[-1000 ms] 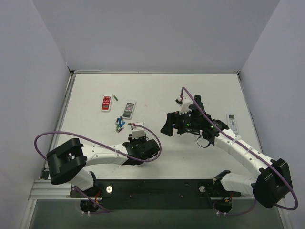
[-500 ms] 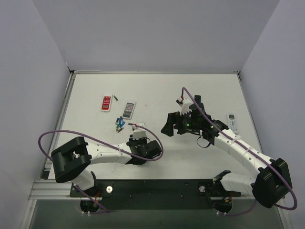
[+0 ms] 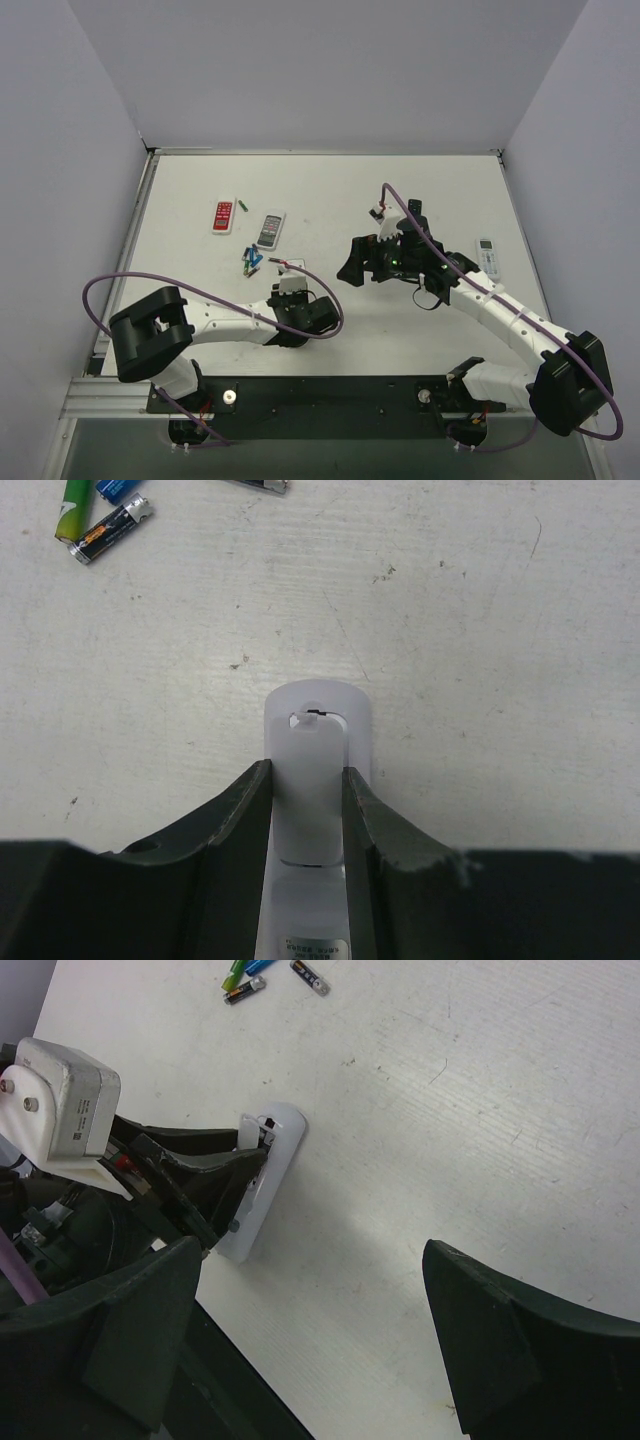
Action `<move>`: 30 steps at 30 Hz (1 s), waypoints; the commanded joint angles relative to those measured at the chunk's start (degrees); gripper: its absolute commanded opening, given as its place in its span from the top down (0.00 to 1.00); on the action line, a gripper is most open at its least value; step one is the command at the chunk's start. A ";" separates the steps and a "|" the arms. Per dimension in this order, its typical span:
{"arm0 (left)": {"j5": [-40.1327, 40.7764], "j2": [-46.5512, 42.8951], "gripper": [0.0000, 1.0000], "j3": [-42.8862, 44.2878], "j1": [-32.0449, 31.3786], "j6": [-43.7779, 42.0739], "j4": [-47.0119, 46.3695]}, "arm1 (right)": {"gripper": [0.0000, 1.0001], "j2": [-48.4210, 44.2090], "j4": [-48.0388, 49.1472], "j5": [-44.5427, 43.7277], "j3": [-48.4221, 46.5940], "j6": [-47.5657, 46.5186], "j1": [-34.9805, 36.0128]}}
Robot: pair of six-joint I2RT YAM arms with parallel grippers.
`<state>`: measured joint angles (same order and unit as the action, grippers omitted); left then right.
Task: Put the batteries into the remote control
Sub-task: Load the battery cover into the remote control.
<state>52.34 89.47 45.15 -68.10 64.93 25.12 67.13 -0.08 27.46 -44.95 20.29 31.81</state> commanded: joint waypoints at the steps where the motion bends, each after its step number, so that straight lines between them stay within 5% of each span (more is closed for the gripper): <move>1: 1.98 0.79 1.00 2.05 -0.55 4.16 -0.16 | 0.13 -0.34 2.19 1.19 0.21 0.36 -0.52; 16: -0.57 2.37 1.00 2.67 -0.55 7.41 4.58 | 0.13 -0.42 2.54 1.54 0.39 0.62 -0.70; 30: -0.66 0.62 0.66 2.84 -0.55 5.91 4.49 | 0.13 -1.30 2.80 1.72 1.00 0.89 -0.96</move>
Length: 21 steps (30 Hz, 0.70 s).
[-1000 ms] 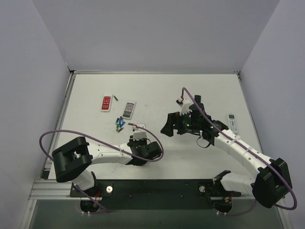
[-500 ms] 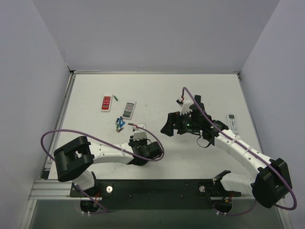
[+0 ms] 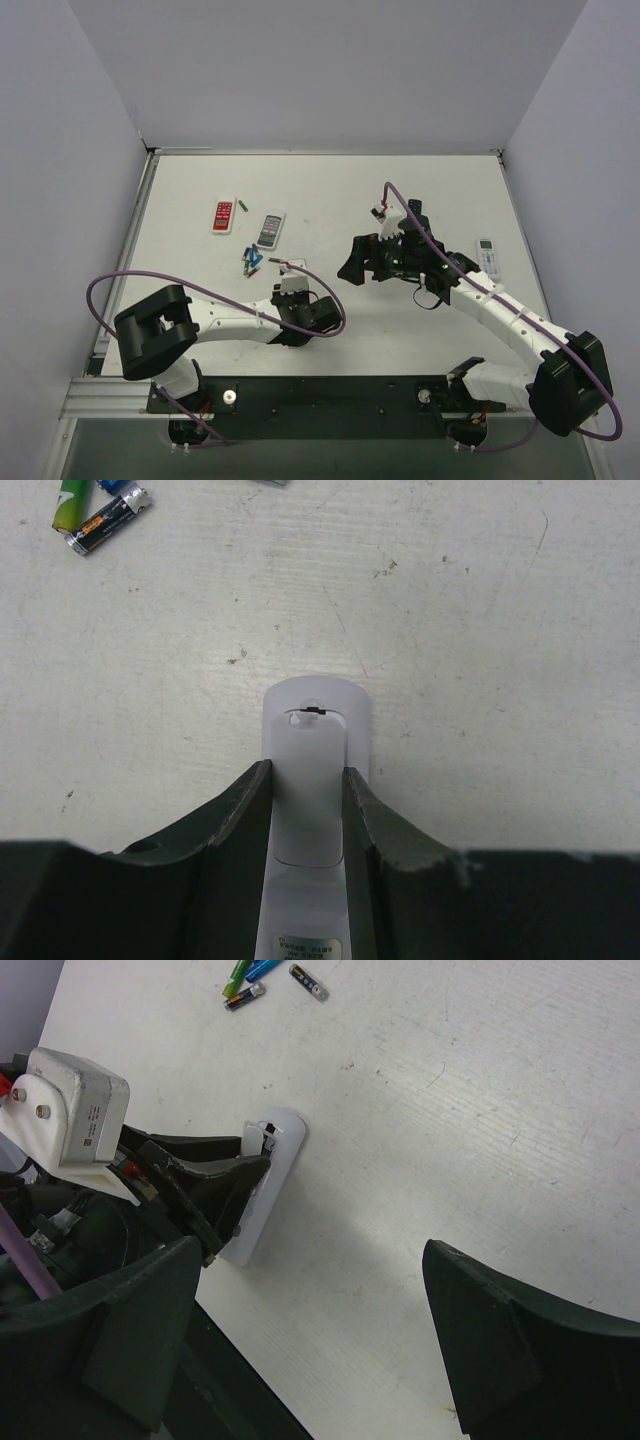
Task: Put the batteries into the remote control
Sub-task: Load the battery cover into the remote control.
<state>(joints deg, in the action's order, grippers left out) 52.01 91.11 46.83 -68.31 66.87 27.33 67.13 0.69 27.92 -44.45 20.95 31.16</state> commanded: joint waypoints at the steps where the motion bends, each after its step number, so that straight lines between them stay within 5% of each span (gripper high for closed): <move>1: -0.33 -1.20 0.64 1.16 -0.42 3.97 2.29 | 0.13 -1.30 2.12 1.26 0.50 0.23 -0.31; 15: -0.15 -2.87 0.41 0.37 -0.42 3.70 1.85 | 0.13 -1.83 2.30 1.43 0.76 0.67 -0.40; 21: 0.99 -5.50 0.39 1.07 -0.42 3.70 3.34 | 0.13 -2.09 2.30 1.43 0.77 0.67 -0.40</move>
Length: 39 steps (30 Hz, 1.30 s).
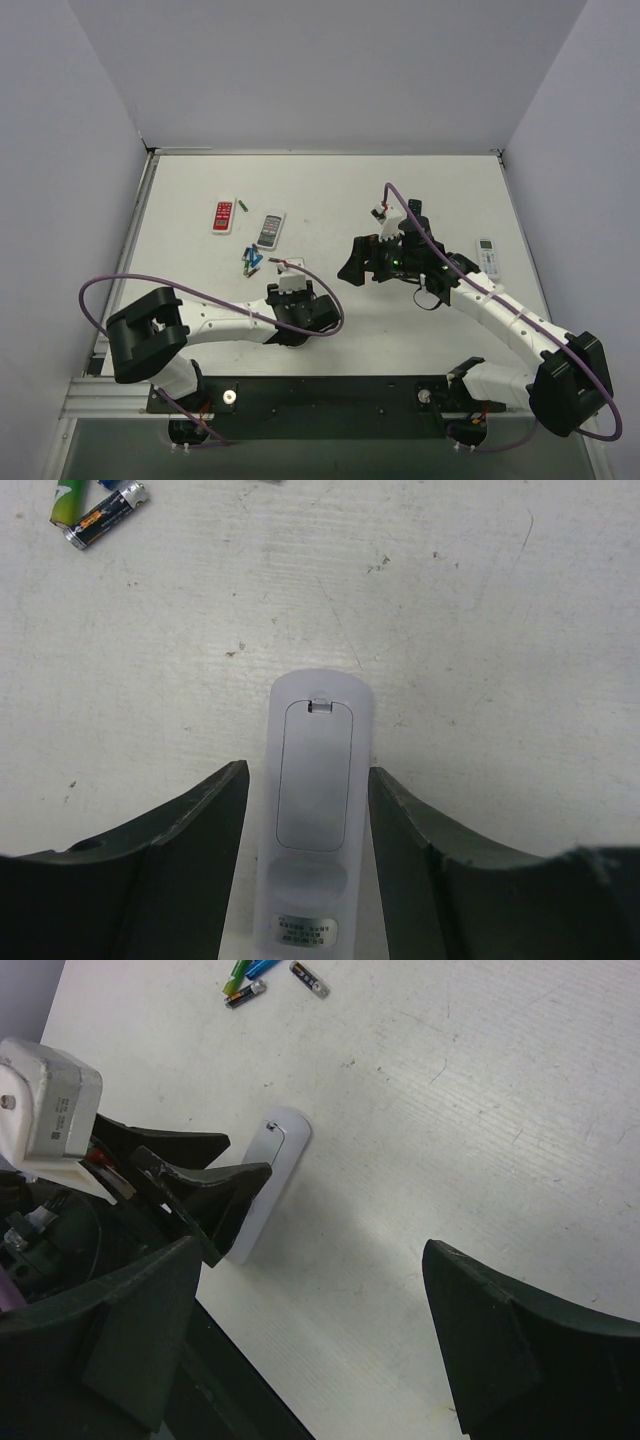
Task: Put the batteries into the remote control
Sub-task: Load the battery cover into the remote control.
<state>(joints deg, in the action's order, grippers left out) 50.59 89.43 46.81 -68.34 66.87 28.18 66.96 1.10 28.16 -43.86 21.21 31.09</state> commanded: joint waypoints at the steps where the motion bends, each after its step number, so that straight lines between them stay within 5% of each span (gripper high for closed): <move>1: 2.67 -5.39 0.39 1.18 -0.31 3.70 2.84 | 0.14 -1.92 1.80 1.19 0.17 0.41 -0.42; 6: 1.54 -12.76 0.41 0.04 0.04 1.16 1.35 | 0.13 -2.01 1.62 1.10 -0.09 0.58 -0.51; 13: -13.66 -21.22 0.81 -6.90 7.24 -3.06 -7.00 | 0.14 -2.10 1.53 1.10 -0.18 0.85 -0.59; 17: -17.62 -21.84 0.91 -8.22 11.20 -6.74 -8.93 | 0.14 -2.36 1.62 1.19 0.09 1.37 -0.59; 39: -25.19 -8.14 0.98 -4.71 15.69 -15.28 -13.25 | 0.14 -6.22 1.01 -0.39 2.99 3.48 -0.59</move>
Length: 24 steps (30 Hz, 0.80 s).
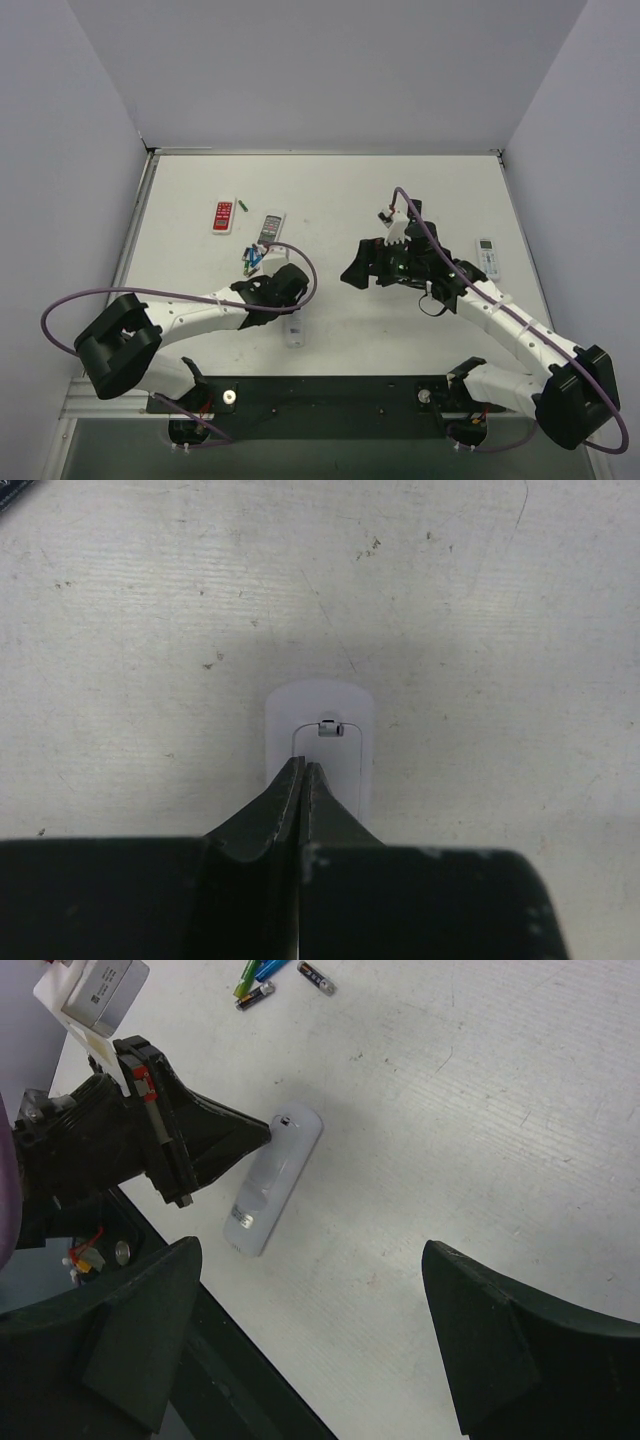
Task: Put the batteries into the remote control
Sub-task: Load the battery cover into the remote control.
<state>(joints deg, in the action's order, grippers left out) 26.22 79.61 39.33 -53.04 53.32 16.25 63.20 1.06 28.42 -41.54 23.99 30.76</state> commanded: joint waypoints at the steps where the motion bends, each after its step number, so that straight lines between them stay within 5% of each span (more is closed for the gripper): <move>1: -1.08 2.03 0.98 2.77 0.30 -1.73 -0.79 | 0.14 -2.73 1.05 -0.74 1.11 0.80 -0.18; 15: -5.91 7.06 0.97 5.23 -0.75 0.03 6.25 | 0.14 -8.27 -3.51 -4.95 2.34 0.27 -0.18; 24: -7.23 0.29 0.80 12.08 7.14 -5.24 6.60 | 0.14 -11.25 -9.92 -12.42 -1.52 -3.42 -0.35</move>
<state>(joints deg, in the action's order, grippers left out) 22.41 84.20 46.76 -49.95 50.74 22.74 53.67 -5.21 20.84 -39.51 23.03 30.72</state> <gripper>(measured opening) 0.168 0.862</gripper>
